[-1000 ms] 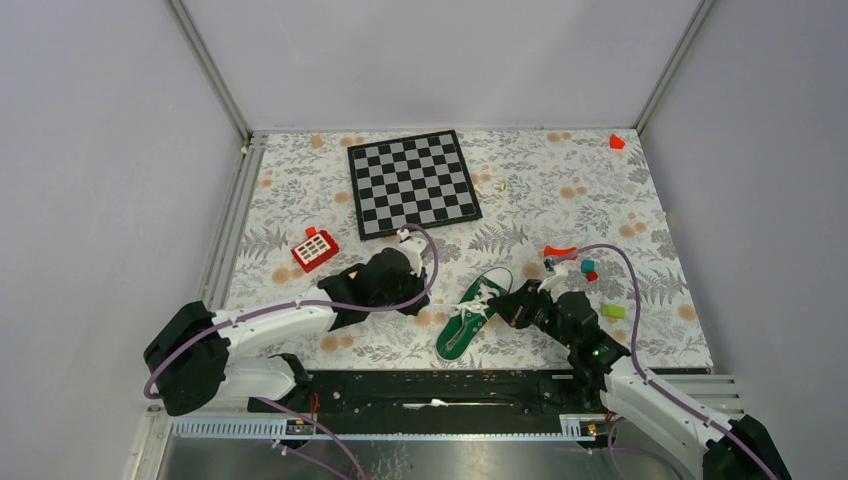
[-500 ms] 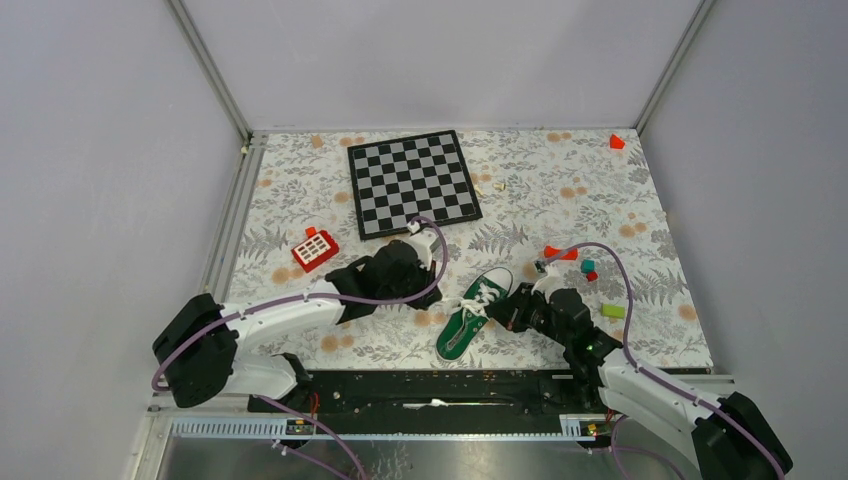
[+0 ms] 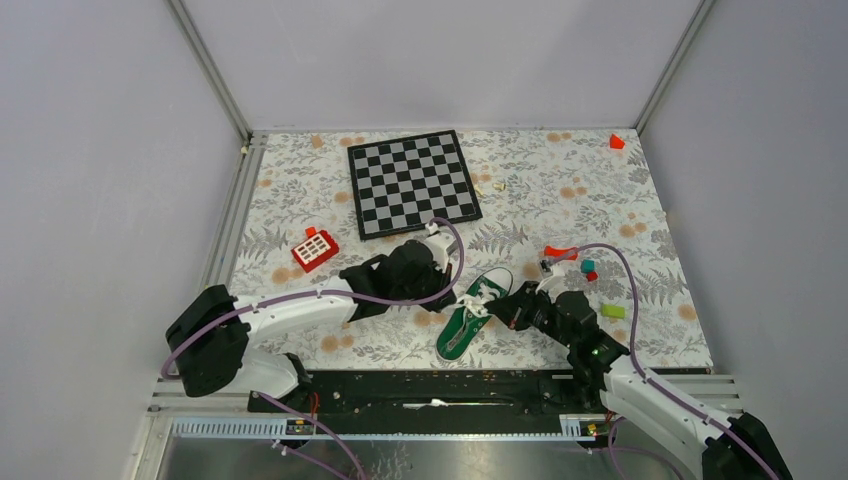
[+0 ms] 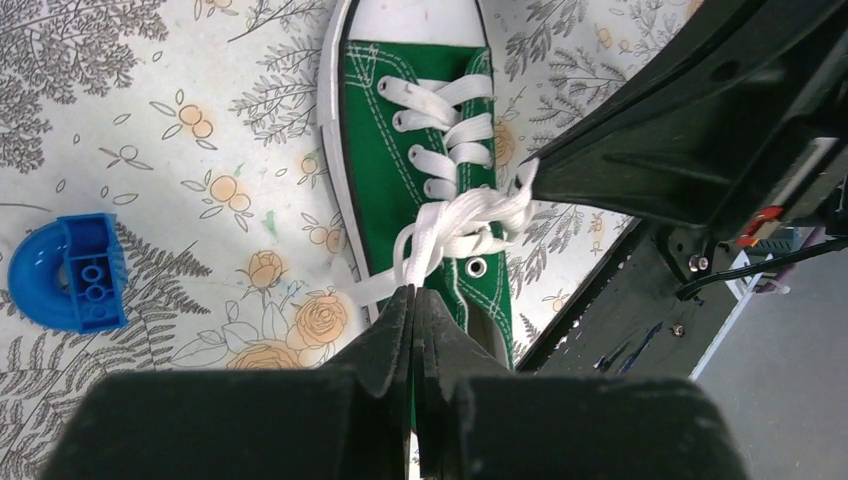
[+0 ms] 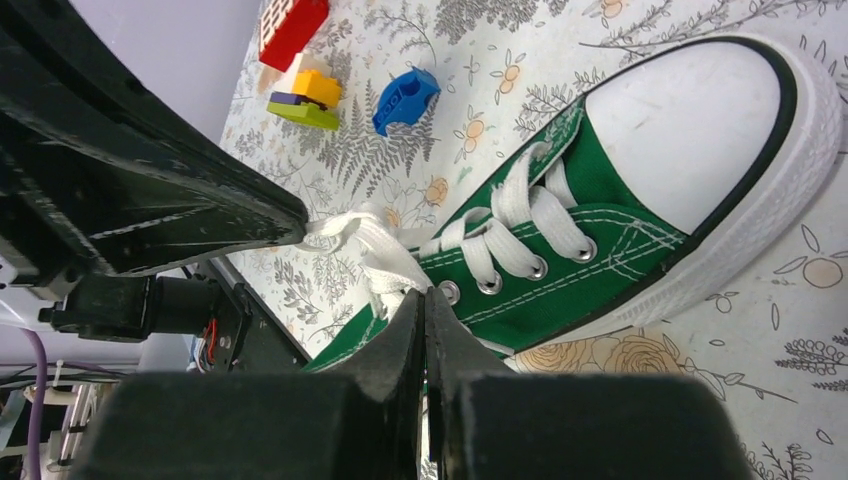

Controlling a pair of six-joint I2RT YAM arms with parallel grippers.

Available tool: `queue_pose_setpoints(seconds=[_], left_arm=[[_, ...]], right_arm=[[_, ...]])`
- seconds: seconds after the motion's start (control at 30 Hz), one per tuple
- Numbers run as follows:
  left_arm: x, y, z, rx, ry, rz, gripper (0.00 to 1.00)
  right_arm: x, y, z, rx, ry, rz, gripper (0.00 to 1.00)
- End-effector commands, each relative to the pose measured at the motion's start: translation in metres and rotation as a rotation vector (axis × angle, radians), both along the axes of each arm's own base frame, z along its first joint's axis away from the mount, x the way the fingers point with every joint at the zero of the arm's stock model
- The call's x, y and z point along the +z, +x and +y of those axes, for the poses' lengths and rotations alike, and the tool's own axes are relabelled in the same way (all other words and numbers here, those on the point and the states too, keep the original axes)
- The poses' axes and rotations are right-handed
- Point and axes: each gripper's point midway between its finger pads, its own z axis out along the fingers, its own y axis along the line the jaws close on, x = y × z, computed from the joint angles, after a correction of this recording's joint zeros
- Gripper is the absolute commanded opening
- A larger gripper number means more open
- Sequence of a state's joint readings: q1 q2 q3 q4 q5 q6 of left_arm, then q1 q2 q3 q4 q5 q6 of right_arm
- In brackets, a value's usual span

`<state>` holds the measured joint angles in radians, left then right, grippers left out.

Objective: Tie the shoes
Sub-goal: Tie the shoelace on the shoe.

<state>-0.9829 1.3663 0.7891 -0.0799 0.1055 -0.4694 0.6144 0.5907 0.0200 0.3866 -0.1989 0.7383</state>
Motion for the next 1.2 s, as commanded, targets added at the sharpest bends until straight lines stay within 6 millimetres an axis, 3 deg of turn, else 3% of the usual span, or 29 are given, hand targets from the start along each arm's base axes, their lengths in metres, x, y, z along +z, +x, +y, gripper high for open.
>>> queue_pose_setpoints(seconds=[0.0, 0.23, 0.33, 0.47, 0.6, 0.7, 1.03, 1.17], left_arm=[[0.030, 0.006, -0.021, -0.032, -0.079, -0.059, 0.00], [0.033, 0.007, -0.020, -0.032, -0.076, -0.067, 0.00], [0.032, 0.007, -0.019, -0.030, -0.070, -0.071, 0.00], [0.032, 0.007, -0.019, -0.032, -0.067, -0.072, 0.00], [0.031, 0.008, -0.019, -0.031, -0.063, -0.074, 0.00], [0.030, 0.009, -0.018, -0.029, -0.057, -0.077, 0.00], [0.023, 0.013, -0.018, -0.023, -0.030, -0.083, 0.00], [0.021, 0.015, -0.019, -0.024, -0.024, -0.084, 0.00]], right_arm=[[0.012, 0.005, 0.004, 0.004, 0.004, -0.029, 0.02], [0.018, 0.008, 0.007, 0.010, 0.014, -0.043, 0.02], [0.020, 0.008, 0.007, 0.010, 0.018, -0.047, 0.08], [0.022, 0.007, 0.007, 0.010, 0.024, -0.056, 0.09], [0.022, 0.008, 0.005, 0.002, 0.018, -0.060, 0.27], [0.022, 0.008, 0.004, -0.002, 0.014, -0.057, 0.35], [0.036, 0.004, -0.010, -0.034, -0.032, -0.104, 0.51], [0.032, -0.002, -0.017, -0.033, -0.072, -0.093, 0.56]])
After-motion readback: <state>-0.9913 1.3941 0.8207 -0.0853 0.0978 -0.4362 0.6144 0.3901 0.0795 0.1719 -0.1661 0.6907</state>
